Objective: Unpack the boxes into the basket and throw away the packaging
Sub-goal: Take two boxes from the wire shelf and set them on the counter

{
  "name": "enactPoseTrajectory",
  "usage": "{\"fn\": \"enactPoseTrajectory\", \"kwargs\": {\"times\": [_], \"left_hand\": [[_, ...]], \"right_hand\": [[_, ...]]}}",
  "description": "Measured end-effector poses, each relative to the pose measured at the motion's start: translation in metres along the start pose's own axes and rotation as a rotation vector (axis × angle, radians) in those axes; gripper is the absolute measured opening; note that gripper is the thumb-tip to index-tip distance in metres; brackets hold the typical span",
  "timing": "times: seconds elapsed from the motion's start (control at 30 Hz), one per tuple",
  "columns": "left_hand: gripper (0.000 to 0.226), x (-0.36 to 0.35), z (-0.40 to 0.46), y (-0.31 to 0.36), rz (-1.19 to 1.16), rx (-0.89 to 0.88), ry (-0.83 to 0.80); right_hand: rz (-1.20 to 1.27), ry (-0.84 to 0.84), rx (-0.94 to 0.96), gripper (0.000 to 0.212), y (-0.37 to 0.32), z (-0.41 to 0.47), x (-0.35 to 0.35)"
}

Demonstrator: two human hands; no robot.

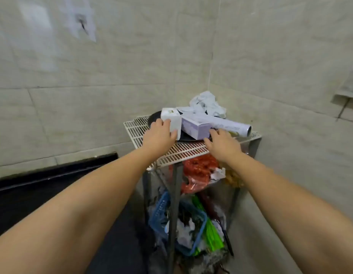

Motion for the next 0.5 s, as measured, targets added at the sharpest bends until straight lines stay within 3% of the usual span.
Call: {"fn": "enactPoseTrajectory", "kwargs": {"times": [0.17, 0.3, 0.5], "left_hand": [[0.065, -0.048, 0.057, 0.027, 0.025, 0.231, -0.014], [0.059, -0.076, 0.079, 0.022, 0.074, 0.403, -0.003], [0.056, -0.079, 0.097, -0.01, 0.032, 0.401, 0.045]], "right_hand": [[0.03, -0.016, 0.137, 0.054, 0.006, 0.075, -0.032], [0.069, -0.098, 0.149, 0.057, 0.003, 0.11, -0.057], [0.122, -0.234, 0.072, 0.05, -0.006, 0.132, -0.068]]}}
Point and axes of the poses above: each hand's wrist, its own z-axis towards the middle knuckle, its own x-axis out of the back of the hand, y = z × x, the point moved 1 cm from there along z, towards the middle knuckle, and after that the axes turned 13 degrees about y, right-handed, at the moved point
